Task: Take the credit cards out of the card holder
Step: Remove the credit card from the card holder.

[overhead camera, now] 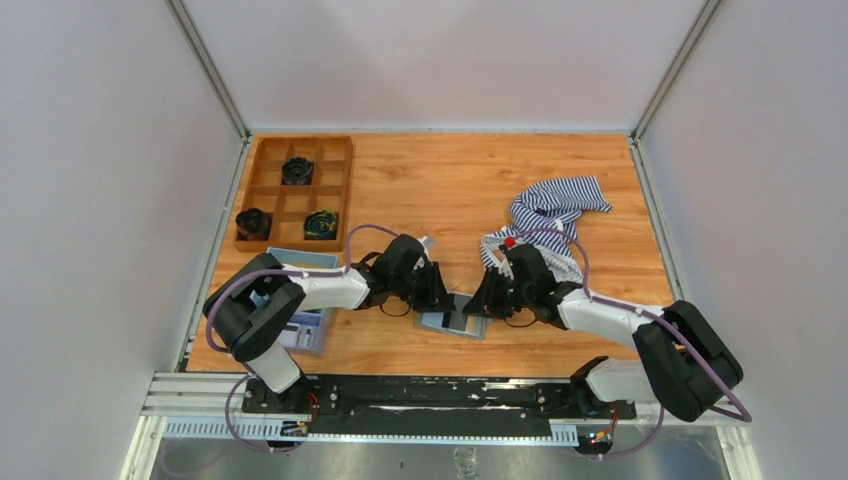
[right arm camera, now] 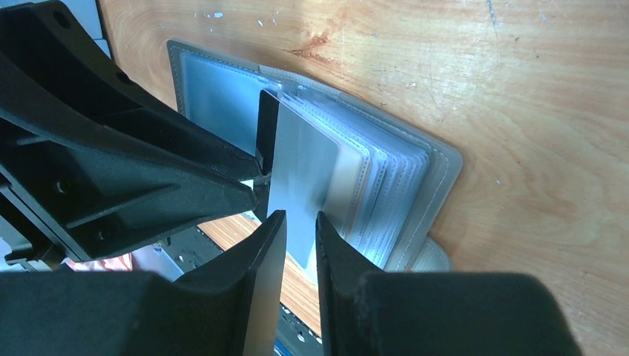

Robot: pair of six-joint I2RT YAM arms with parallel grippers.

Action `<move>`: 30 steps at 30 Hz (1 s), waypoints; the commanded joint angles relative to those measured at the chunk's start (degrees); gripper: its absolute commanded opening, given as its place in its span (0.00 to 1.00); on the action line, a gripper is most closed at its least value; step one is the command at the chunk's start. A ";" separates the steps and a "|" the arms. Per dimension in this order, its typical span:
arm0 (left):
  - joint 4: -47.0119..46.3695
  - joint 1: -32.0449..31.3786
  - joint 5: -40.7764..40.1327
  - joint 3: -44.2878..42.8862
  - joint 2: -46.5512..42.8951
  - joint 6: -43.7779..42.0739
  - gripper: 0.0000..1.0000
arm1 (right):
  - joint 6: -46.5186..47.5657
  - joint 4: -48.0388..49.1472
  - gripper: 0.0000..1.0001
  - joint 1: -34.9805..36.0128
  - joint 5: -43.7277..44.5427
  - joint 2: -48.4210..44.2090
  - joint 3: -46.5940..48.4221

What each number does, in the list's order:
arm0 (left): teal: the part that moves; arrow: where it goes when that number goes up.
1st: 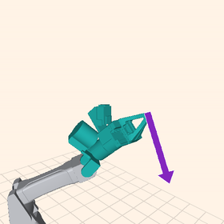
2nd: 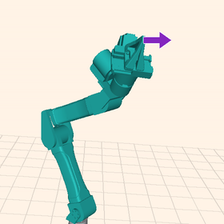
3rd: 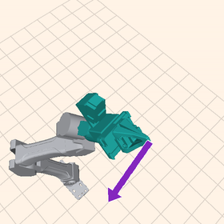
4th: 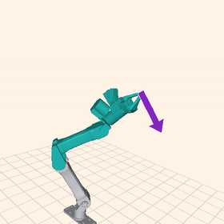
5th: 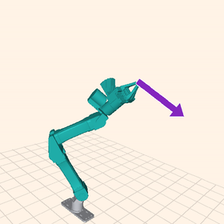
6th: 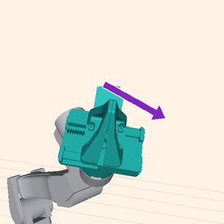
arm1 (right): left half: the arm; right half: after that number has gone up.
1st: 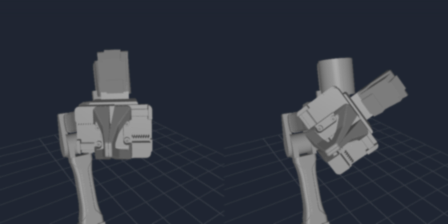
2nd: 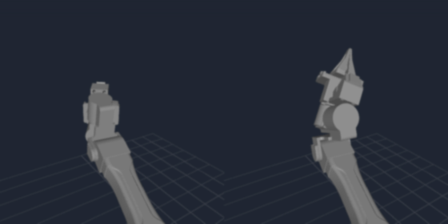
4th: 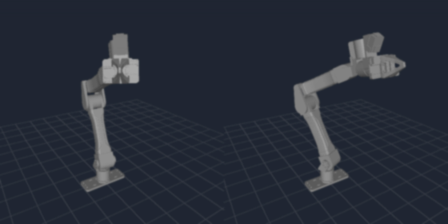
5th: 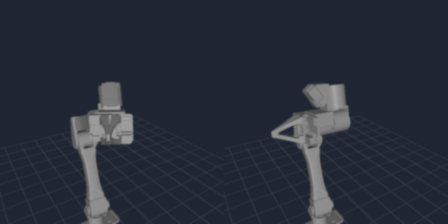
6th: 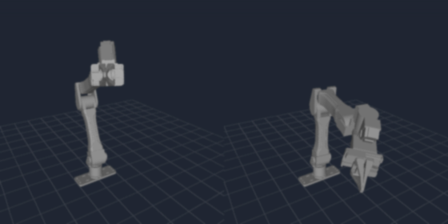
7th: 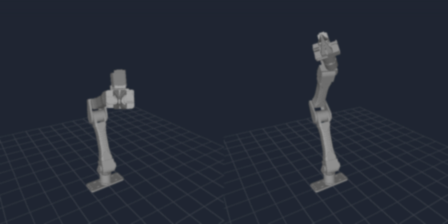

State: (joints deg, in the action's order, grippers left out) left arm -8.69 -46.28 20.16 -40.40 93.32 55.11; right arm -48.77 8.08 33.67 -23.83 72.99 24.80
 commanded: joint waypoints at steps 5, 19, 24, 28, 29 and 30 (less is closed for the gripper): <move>-1.47 1.20 -0.08 2.33 -0.34 -1.18 0.46 | 0.01 -1.04 0.26 -0.44 1.59 1.06 -1.97; -4.21 1.18 3.84 2.14 4.31 -3.10 0.43 | -0.09 -1.13 0.25 -0.50 2.04 1.34 -2.39; -7.15 1.27 4.73 3.03 3.88 -2.03 0.27 | 0.01 -1.13 0.26 -0.53 2.21 1.23 -2.61; -9.93 1.53 6.28 3.98 2.93 -0.77 0.08 | 0.05 -1.13 0.26 -0.53 2.54 1.38 -2.87; -9.94 1.67 6.36 4.01 2.63 -0.72 0.01 | 0.08 -1.13 0.26 -0.58 2.64 1.51 -2.96; -9.94 1.78 6.45 4.14 2.39 -0.63 0.00 | 0.10 -1.13 0.26 -0.54 2.70 1.60 -3.05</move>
State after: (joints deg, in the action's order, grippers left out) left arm -15.88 -44.23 25.04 -37.28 96.14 54.22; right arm -49.60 9.52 33.67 -23.94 73.14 24.08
